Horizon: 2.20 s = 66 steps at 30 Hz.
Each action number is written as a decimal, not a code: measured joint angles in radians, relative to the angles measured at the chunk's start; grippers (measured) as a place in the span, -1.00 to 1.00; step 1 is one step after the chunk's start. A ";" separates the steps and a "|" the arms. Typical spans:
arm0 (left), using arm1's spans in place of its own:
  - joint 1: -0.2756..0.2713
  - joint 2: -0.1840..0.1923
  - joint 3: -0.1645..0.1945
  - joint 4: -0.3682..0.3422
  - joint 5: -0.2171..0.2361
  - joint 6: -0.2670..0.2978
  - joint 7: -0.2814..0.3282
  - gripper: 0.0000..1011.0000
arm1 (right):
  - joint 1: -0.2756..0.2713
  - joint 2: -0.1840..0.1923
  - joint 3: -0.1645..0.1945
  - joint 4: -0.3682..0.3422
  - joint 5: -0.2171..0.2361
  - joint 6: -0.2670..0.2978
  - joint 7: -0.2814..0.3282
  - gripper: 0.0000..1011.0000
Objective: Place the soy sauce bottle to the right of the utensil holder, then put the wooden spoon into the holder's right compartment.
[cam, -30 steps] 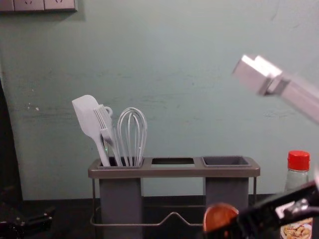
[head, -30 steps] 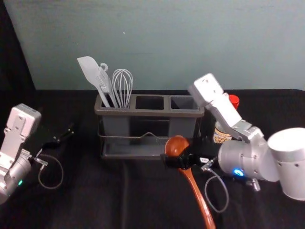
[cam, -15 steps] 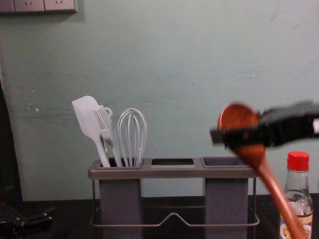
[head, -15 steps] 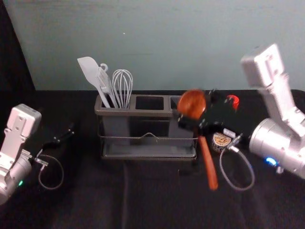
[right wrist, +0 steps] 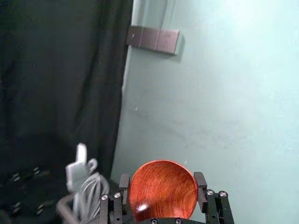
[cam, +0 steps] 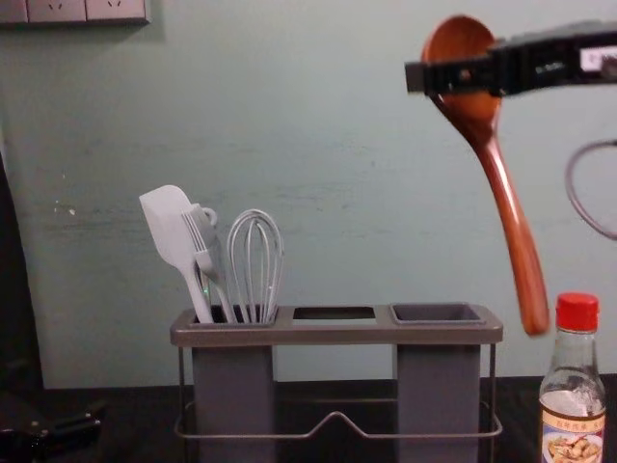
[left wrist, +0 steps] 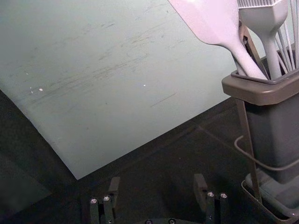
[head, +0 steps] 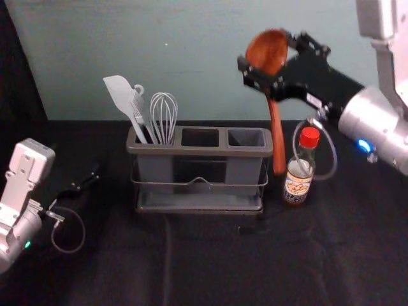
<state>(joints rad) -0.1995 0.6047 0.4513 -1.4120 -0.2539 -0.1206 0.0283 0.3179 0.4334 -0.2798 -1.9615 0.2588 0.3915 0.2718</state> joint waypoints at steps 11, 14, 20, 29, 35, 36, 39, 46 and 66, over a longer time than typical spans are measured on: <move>0.000 0.000 0.000 0.000 0.000 0.000 0.000 1.00 | 0.163 -0.085 -0.035 0.193 -0.027 -0.061 0.018 0.66; 0.000 0.000 0.000 0.000 0.000 0.000 0.000 1.00 | 0.196 -0.100 -0.047 0.244 -0.031 -0.071 0.030 0.66; 0.000 0.000 0.000 0.000 0.000 0.000 0.000 1.00 | 0.254 -0.124 -0.073 0.340 -0.043 -0.097 0.049 0.66; 0.000 0.000 0.000 0.000 0.000 0.000 0.000 1.00 | 0.310 -0.145 -0.101 0.447 -0.052 -0.124 0.077 0.66; 0.000 0.000 0.000 0.000 0.000 0.000 0.000 1.00 | 0.319 -0.154 -0.109 0.483 -0.053 -0.135 0.084 0.66; 0.000 0.000 0.000 0.000 0.000 0.000 0.000 1.00 | 0.319 -0.155 -0.110 0.487 -0.053 -0.136 0.085 0.66; 0.000 0.000 0.000 0.000 0.000 0.000 0.000 1.00 | 0.320 -0.156 -0.112 0.497 -0.053 -0.137 0.088 0.66; 0.000 0.000 0.000 0.000 0.000 0.000 0.000 1.00 | 0.314 -0.153 -0.113 0.501 -0.051 -0.140 0.092 0.66; 0.000 0.000 0.000 0.000 0.000 0.000 0.000 1.00 | 0.196 -0.076 -0.086 0.403 0.015 -0.139 0.127 0.66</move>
<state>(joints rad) -0.1995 0.6047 0.4514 -1.4120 -0.2539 -0.1205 0.0283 0.5136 0.3570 -0.3657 -1.5583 0.2734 0.2520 0.3985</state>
